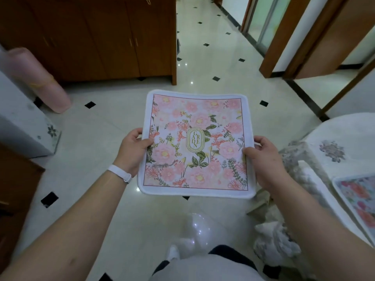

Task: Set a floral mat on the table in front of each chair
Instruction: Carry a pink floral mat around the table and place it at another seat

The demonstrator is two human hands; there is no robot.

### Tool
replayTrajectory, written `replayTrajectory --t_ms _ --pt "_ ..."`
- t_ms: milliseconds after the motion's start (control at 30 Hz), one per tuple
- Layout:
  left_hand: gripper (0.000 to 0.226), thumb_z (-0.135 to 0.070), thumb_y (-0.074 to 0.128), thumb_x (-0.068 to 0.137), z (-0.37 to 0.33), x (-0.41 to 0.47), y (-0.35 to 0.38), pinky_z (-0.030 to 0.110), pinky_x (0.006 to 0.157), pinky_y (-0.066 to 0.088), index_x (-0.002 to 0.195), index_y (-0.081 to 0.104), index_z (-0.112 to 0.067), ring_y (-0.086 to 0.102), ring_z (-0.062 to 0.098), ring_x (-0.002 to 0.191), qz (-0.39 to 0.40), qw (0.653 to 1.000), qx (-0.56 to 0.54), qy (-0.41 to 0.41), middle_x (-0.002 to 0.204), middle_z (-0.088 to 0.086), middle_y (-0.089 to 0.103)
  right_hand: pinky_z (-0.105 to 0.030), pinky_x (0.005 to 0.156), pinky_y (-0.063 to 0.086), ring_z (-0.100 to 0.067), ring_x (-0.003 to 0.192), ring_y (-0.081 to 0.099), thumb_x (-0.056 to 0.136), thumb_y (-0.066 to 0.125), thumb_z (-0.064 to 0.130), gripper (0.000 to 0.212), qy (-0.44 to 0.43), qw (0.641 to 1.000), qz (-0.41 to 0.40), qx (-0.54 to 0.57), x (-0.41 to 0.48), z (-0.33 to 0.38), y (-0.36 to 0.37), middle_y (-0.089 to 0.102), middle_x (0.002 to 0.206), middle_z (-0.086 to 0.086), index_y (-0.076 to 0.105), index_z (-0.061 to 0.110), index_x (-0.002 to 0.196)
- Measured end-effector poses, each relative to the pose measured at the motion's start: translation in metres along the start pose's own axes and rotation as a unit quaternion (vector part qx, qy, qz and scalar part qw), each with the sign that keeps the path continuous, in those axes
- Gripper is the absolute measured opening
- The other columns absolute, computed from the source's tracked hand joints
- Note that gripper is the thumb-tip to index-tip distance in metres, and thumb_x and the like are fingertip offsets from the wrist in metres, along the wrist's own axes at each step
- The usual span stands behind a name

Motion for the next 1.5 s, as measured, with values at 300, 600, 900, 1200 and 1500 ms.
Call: replayTrajectory --t_ms 300,600,900,1200,1500 --pt "0.017 -0.001 0.060 0.090 -0.005 0.102 0.091 0.032 0.060 0.057 0.098 0.063 -0.016 0.071 0.022 0.073 0.077 0.996 0.023 -0.029 0.093 0.009 0.072 -0.042 0.071 0.056 -0.027 0.074 0.067 0.087 0.055 -0.001 0.026 0.003 0.997 -0.078 0.016 0.080 0.011 -0.030 0.074 0.087 -0.004 0.057 0.018 0.104" --pt "0.016 -0.002 0.059 0.091 -0.006 0.243 0.233 0.039 0.067 0.057 0.101 0.061 -0.015 0.070 0.028 0.078 0.115 0.989 0.077 -0.053 0.096 0.011 0.071 -0.049 0.071 0.059 -0.032 0.078 0.072 0.086 0.055 0.001 0.026 0.054 0.991 -0.105 0.059 0.246 -0.004 -0.072 0.075 0.081 0.000 0.058 0.021 0.103" --pt "0.025 -0.009 0.065 0.089 -0.041 0.339 0.425 0.054 0.081 0.056 0.113 0.060 -0.013 0.070 0.039 0.093 0.222 0.968 0.091 -0.066 0.105 0.017 0.072 -0.029 0.055 0.049 -0.022 0.063 0.062 0.088 0.055 0.002 0.026 0.063 0.977 -0.196 0.057 0.374 0.028 -0.181 0.070 0.086 -0.001 0.057 0.022 0.105" --pt "0.032 -0.008 0.065 0.089 -0.059 0.422 0.536 0.051 0.075 0.058 0.119 0.058 -0.012 0.072 0.037 0.086 0.277 0.952 0.111 -0.061 0.100 0.017 0.073 -0.025 0.048 0.048 -0.011 0.055 0.063 0.090 0.056 0.004 0.025 0.089 0.962 -0.251 0.065 0.453 0.041 -0.222 0.069 0.088 0.002 0.055 0.019 0.110" --pt "0.023 -0.008 0.065 0.088 -0.048 0.540 0.652 0.034 0.059 0.057 0.111 0.065 -0.005 0.071 0.027 0.073 0.366 0.917 0.102 -0.120 0.092 0.014 0.074 -0.020 0.041 0.049 -0.008 0.053 0.068 0.093 0.051 0.003 0.024 0.142 0.935 -0.313 0.089 0.559 0.048 -0.233 0.069 0.093 -0.003 0.055 0.014 0.113"
Point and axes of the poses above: each hand's wrist, its own x-axis towards the middle knuckle, its own y-axis out of the palm, z = x × y, the point moved 7 cm from there along x, towards the middle knuckle
